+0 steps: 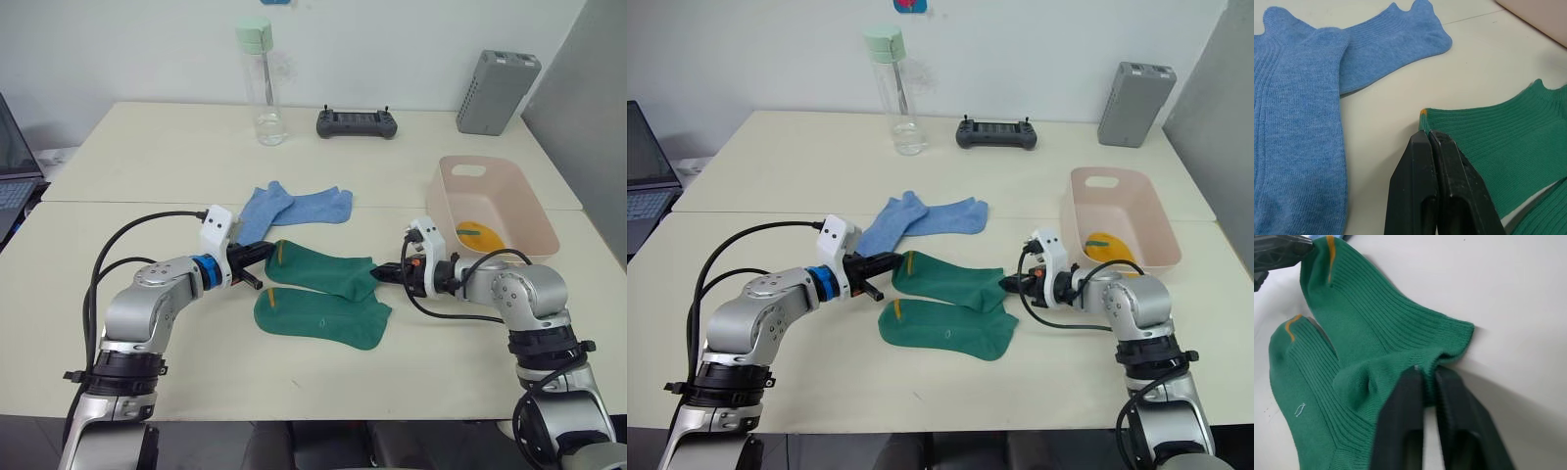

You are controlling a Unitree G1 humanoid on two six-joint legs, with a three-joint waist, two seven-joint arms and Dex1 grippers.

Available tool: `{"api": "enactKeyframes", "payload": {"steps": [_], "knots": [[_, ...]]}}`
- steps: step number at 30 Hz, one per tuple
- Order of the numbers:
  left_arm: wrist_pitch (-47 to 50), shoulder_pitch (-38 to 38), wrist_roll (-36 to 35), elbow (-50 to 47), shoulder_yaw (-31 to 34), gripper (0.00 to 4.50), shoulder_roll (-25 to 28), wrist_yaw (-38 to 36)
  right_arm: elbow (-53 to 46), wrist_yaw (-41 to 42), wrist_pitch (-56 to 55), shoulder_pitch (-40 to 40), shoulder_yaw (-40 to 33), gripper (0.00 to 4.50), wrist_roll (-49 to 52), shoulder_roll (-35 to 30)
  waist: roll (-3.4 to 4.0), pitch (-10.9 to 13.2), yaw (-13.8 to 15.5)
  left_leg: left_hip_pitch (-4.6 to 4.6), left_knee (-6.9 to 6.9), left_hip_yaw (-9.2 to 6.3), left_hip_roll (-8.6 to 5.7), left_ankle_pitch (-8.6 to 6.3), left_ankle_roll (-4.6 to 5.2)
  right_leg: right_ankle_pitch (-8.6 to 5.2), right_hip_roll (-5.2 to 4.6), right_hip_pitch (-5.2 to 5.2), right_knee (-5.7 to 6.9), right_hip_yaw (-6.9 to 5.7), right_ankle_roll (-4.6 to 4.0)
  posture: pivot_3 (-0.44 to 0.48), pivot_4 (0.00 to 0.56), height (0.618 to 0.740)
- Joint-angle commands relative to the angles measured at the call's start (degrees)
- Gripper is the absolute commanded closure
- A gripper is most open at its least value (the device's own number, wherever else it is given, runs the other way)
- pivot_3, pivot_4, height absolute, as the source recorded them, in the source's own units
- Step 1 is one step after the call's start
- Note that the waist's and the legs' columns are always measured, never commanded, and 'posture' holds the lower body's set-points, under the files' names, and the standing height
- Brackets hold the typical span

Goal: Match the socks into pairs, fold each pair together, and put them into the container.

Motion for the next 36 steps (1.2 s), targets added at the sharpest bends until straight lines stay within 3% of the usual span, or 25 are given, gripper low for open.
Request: {"api": "enactKeyframes", "payload": {"steps": [1,13,19,36], "knots": [[-0.45,0.34,-0.4,-2.9,1.17,4.5,0.56,0.1,-1.31,0.61,-1.1,-1.18,-1.13,4.47,0.73,-0.09,0.0,0.0,0.0,0.0,0.0,0.0,0.0,0.0,0.0,0.0,0.0,0.0,0.0,0.01,0.0,0.0,0.15,0.74],[6.42,5.35,-8.84,-12.58,7.83,4.5,1.63,0.71,-11.66,-3.29,11.74,-2.3,-13.05,4.47,9.83,0.37,0.0,0.0,-0.01,0.0,-0.03,-0.02,0.01,0.0,0.0,-0.01,0.0,0.0,0.0,-0.01,-0.01,0.0,0.15,0.74],[13.33,10.59,-16.46,-20.43,12.78,4.5,1.5,2.67,-20.74,-8.19,22.5,0.27,-20.88,4.47,14.79,5.89,0.0,0.0,-0.05,0.0,-0.04,-0.02,0.03,0.0,0.0,-0.03,0.0,-0.01,0.0,-0.01,-0.02,0.0,0.15,0.74],[14.81,17.97,-18.98,-21.39,11.5,4.5,7.24,-0.42,-29.23,-24.64,23.75,14.07,-26.34,4.47,32.77,10.86,0.0,0.0,-0.56,0.02,-0.14,0.03,0.06,0.0,0.0,-0.12,-0.02,-0.14,0.0,0.01,-0.17,0.0,0.15,0.74]]}}
